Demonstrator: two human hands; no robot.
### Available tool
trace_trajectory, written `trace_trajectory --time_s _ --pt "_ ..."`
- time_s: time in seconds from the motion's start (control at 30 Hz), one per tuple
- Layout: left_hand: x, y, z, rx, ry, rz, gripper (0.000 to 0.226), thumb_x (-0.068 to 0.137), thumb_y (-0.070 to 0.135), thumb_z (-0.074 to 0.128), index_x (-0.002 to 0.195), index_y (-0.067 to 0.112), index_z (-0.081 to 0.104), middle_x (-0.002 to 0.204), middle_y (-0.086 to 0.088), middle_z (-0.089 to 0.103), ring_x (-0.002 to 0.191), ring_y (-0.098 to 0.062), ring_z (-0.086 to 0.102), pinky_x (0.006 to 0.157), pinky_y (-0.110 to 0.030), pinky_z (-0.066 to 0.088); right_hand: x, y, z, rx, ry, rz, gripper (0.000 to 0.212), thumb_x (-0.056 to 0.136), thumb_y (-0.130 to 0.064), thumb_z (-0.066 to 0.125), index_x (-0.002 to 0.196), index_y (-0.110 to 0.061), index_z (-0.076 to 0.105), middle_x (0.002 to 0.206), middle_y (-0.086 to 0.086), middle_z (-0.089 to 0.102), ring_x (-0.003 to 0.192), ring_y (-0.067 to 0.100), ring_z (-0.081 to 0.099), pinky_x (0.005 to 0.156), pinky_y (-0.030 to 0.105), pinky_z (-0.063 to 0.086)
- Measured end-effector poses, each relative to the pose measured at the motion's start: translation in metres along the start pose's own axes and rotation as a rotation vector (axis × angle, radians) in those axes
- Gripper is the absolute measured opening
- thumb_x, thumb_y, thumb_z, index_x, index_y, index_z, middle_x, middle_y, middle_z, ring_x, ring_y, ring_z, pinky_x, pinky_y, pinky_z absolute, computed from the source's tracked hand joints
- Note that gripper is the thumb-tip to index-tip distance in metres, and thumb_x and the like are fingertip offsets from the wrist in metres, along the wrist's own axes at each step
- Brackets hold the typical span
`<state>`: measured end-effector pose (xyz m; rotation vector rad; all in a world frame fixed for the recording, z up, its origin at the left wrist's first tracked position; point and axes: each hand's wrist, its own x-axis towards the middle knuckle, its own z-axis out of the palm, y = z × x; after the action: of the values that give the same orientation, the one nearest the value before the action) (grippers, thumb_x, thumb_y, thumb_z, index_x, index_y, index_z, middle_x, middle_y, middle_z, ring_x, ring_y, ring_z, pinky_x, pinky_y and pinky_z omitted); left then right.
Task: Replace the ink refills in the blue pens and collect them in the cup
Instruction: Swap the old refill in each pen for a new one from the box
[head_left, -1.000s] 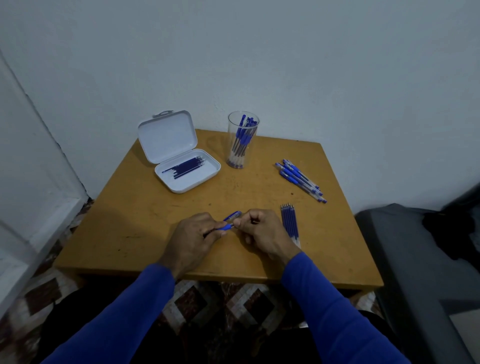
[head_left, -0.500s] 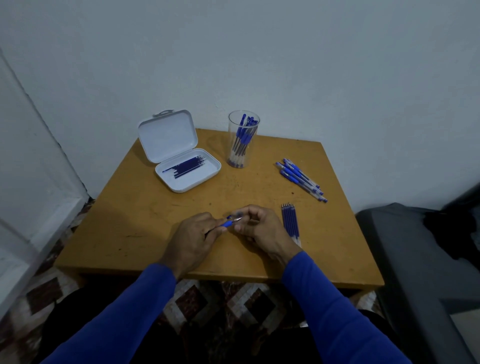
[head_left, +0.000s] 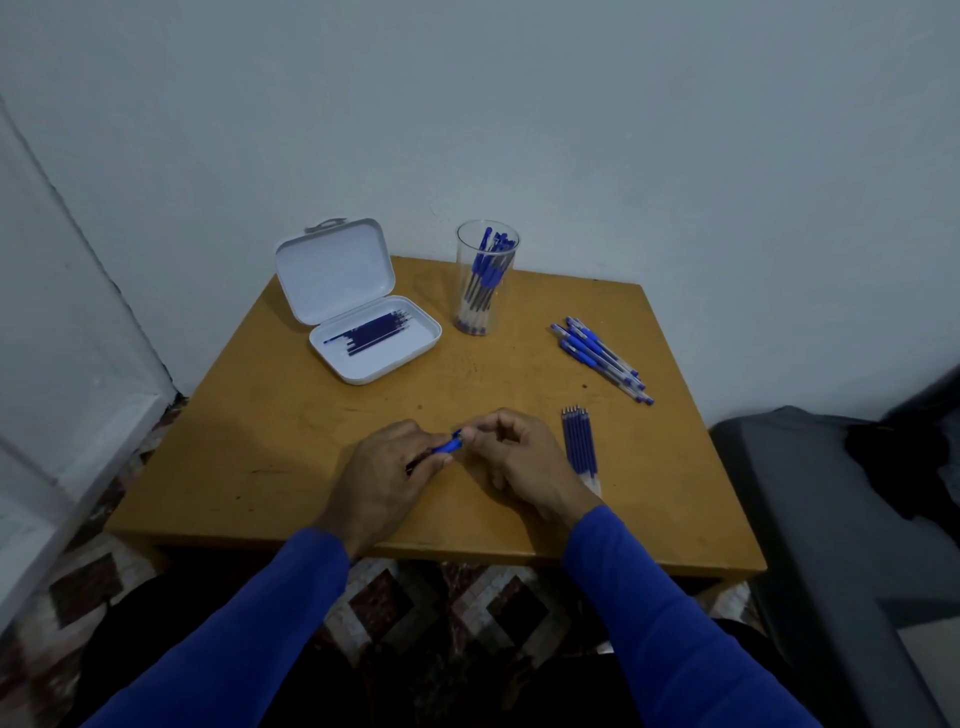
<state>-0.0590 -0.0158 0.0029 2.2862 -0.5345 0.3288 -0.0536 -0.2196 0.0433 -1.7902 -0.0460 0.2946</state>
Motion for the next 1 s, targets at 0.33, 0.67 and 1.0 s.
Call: trace_trajectory --time_s 0.33,0.67,1.0 --pt "0.000 0.000 0.000 -0.006 -0.005 -0.026 0.027 0.094 0.028 0.070 0.120 0.020 0.073 0.089 0.015 0.060 0.077 0.000 0.057 0.064 -0.012 0.040 0.001 0.000 -0.001 0.011 -0.009 -0.022 0.022 0.097 -0.013 0.065 0.118 -0.020 0.066 0.092 0.009 0.065 0.058 0.008 0.053 0.053 0.023 0.048" --pt "0.000 0.000 -0.001 -0.002 -0.015 -0.021 0.026 0.093 0.029 0.070 0.118 0.021 0.074 0.088 0.013 0.062 0.078 -0.002 0.057 0.066 -0.015 0.044 -0.001 0.002 0.000 -0.057 0.016 -0.026 0.010 0.100 -0.015 0.062 0.102 -0.018 0.071 0.087 -0.001 0.062 0.064 0.010 0.052 0.056 0.023 0.047" --pt "0.001 0.003 -0.003 -0.018 0.003 -0.030 0.026 0.094 0.028 0.069 0.118 0.020 0.074 0.086 0.013 0.061 0.076 -0.001 0.056 0.064 -0.012 0.043 -0.004 0.002 -0.004 0.178 0.183 0.075 0.012 0.099 -0.012 0.064 0.106 -0.016 0.073 0.080 0.001 0.061 0.053 0.009 0.049 0.042 0.025 0.038"
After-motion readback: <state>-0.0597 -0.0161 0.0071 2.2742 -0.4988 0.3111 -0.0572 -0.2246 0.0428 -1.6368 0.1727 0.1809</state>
